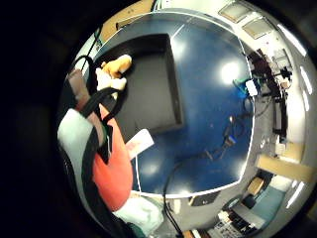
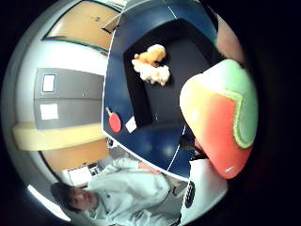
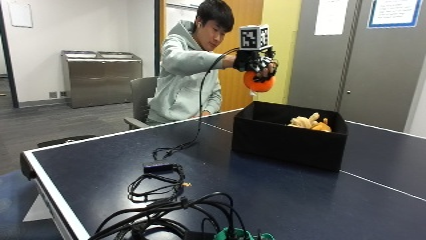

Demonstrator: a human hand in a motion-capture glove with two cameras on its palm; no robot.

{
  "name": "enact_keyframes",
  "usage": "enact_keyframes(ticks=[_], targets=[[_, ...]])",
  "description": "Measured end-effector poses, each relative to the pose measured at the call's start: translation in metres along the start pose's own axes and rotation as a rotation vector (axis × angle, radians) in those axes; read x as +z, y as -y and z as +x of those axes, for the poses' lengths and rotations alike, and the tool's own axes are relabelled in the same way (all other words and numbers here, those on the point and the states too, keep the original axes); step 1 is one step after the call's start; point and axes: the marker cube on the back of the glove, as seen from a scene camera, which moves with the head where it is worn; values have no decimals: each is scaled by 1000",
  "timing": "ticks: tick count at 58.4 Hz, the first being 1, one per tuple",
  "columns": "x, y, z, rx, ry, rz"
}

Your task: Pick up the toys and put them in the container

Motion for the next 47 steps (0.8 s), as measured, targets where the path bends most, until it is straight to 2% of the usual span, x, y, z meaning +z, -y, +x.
enact_keyframes(ticks=[3,7,11,18,24,34,47], targets=[[6,29,1,130,-13,60],[17,66,12,184,-37,120],[28,90,9,200,-18,143],[52,109,-42,197,82,145],[74,129,-46,225,74,134],[110,139,-35,287,104,-10],[109,117,-48,236,80,66]])
